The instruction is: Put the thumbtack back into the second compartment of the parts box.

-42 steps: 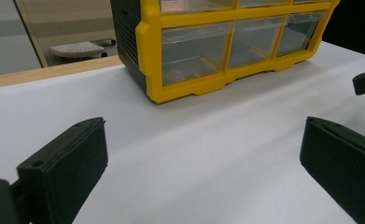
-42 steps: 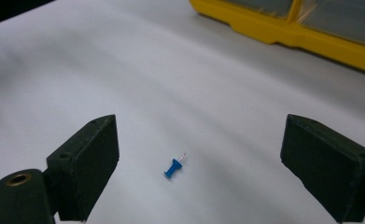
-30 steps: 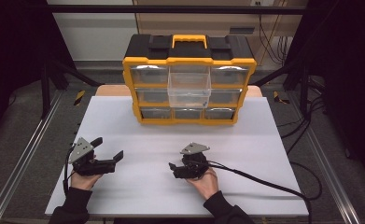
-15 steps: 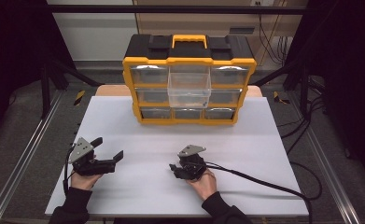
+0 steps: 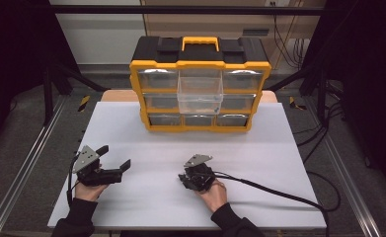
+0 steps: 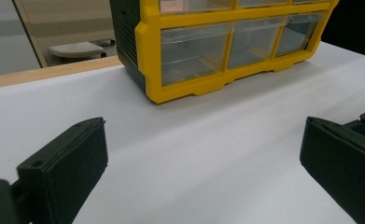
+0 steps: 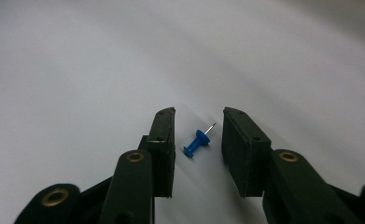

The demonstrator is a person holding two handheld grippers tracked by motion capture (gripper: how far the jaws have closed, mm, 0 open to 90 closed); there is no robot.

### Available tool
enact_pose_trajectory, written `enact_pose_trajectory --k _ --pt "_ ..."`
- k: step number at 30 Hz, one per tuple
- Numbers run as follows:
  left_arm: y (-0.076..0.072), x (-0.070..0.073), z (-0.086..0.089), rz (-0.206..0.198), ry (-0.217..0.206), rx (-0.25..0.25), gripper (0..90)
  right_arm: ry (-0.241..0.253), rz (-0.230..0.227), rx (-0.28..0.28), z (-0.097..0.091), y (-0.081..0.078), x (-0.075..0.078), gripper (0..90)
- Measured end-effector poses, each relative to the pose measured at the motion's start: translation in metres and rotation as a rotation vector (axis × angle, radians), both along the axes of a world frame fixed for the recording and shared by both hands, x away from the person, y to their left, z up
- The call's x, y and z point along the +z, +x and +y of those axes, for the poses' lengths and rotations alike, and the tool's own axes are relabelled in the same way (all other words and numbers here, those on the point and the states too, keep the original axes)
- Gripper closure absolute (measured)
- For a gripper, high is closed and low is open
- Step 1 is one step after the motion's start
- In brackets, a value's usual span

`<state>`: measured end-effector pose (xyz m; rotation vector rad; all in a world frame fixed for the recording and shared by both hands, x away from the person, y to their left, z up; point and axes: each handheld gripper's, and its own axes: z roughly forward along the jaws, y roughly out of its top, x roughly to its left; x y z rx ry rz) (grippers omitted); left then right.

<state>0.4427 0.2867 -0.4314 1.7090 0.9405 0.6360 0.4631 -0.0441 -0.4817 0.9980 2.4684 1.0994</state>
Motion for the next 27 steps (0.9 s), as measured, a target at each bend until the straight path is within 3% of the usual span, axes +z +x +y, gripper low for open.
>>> enact_pose_trajectory --k 14,18,19,27 --pt "-0.0002 0.0004 0.0 -0.002 -0.003 0.001 0.5 -0.014 -0.005 -0.023 -0.0008 0.0006 0.0003 83.3" --pt "-0.0001 0.0004 -0.0001 -0.001 -0.002 0.0 0.5 -0.01 0.021 -0.032 -0.0005 0.0013 0.0017 84.7" --pt "-0.0001 0.0003 -0.0001 -0.001 -0.002 0.0 0.5 -0.015 0.006 -0.009 -0.0024 0.0032 0.001 85.0" --pt "0.0001 0.0004 0.0004 0.0 -0.006 0.002 0.5 0.0 0.023 -0.011 -0.0055 0.005 0.0068 85.5"
